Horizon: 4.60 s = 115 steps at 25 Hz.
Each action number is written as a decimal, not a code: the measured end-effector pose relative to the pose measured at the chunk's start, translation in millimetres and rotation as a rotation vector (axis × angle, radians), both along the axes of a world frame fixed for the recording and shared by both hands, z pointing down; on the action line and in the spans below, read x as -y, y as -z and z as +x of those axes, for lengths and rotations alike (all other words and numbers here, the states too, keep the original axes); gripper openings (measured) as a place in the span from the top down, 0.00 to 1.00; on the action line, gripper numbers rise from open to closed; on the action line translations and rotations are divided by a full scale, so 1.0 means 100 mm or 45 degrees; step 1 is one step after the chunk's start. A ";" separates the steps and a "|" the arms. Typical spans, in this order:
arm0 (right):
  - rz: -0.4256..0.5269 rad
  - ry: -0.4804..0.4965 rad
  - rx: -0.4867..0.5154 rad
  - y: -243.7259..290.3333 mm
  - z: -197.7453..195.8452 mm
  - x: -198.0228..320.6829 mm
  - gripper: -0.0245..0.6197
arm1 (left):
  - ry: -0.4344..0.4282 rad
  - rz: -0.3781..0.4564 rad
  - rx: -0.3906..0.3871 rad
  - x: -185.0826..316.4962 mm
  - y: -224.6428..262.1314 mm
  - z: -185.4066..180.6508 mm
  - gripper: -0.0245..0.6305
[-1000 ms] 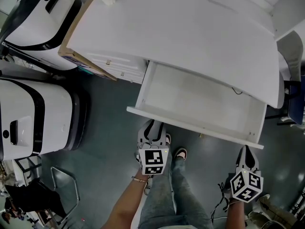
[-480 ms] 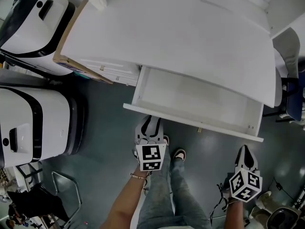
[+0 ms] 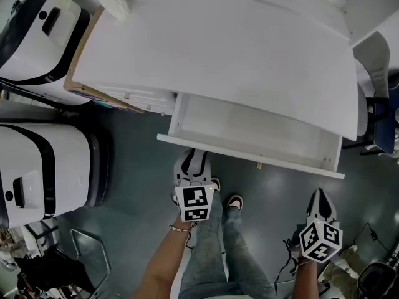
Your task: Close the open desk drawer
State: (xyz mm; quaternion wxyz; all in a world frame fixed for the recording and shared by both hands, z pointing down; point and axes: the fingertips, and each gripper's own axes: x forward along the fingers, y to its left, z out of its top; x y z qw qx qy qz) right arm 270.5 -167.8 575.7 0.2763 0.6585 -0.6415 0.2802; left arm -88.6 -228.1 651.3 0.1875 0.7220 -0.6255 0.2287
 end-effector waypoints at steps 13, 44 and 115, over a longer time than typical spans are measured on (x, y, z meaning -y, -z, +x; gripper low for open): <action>-0.001 -0.058 0.018 0.02 0.09 0.11 0.95 | -0.003 -0.001 0.008 0.31 0.01 0.02 0.74; -0.012 -0.166 0.007 0.04 0.15 0.27 0.95 | -0.053 0.008 0.005 1.01 0.02 0.04 0.76; 0.593 0.045 0.258 2.07 0.00 0.54 0.96 | 0.094 0.429 -0.118 -0.01 2.97 0.15 0.93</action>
